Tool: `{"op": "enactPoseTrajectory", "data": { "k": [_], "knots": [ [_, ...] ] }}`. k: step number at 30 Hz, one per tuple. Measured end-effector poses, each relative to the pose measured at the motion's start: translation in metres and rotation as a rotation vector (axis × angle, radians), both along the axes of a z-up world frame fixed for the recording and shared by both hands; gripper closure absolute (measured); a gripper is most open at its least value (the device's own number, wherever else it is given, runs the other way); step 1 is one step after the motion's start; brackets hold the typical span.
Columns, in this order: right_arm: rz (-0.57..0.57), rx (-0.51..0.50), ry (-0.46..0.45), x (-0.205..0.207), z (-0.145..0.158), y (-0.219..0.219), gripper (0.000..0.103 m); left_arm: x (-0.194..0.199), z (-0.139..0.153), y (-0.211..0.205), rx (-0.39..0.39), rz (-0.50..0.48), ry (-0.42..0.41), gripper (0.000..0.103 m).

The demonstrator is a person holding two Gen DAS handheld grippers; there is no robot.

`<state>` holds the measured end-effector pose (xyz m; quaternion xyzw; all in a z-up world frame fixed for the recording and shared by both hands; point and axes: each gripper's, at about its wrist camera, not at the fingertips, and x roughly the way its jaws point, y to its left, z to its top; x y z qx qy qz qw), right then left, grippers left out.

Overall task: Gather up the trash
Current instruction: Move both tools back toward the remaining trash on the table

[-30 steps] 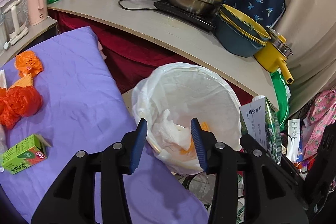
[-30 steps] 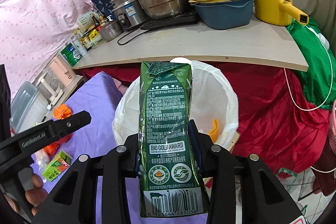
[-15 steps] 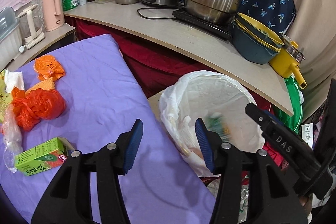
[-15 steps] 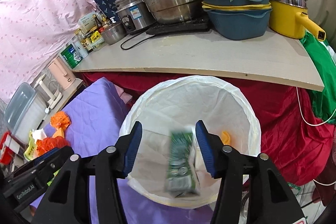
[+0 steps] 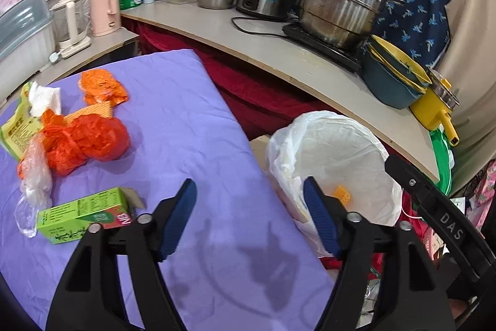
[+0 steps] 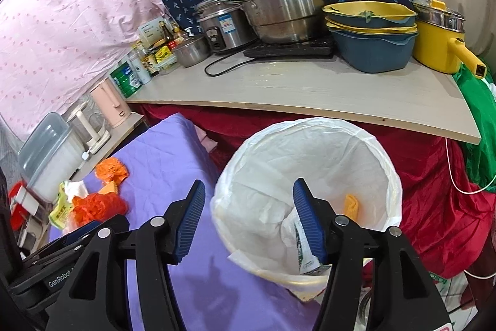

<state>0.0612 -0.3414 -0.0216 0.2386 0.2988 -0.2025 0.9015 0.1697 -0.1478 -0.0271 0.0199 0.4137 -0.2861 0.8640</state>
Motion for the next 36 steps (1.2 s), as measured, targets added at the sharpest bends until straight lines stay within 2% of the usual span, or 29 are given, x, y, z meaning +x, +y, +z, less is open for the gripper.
{"op": "enactPoseTrajectory", "data": {
  "k": [15,18,24,36],
  "knots": [
    [0.184,0.0,0.016,0.035,0.0,0.086,0.044,0.023,-0.007,0.113,-0.016,0.208,0.037,0.032],
    [0.218,0.003,0.024,0.044,-0.003,0.104,0.044,0.03,-0.011,0.138,-0.015,0.256,0.065,0.025],
    [0.282,0.006,0.044,0.063,-0.009,0.135,0.044,0.043,-0.024,0.191,-0.039,0.362,0.106,0.024],
    [0.363,0.007,0.09,0.101,-0.027,0.181,0.044,0.075,-0.048,0.247,-0.016,0.475,0.137,0.024]
  ]
}}
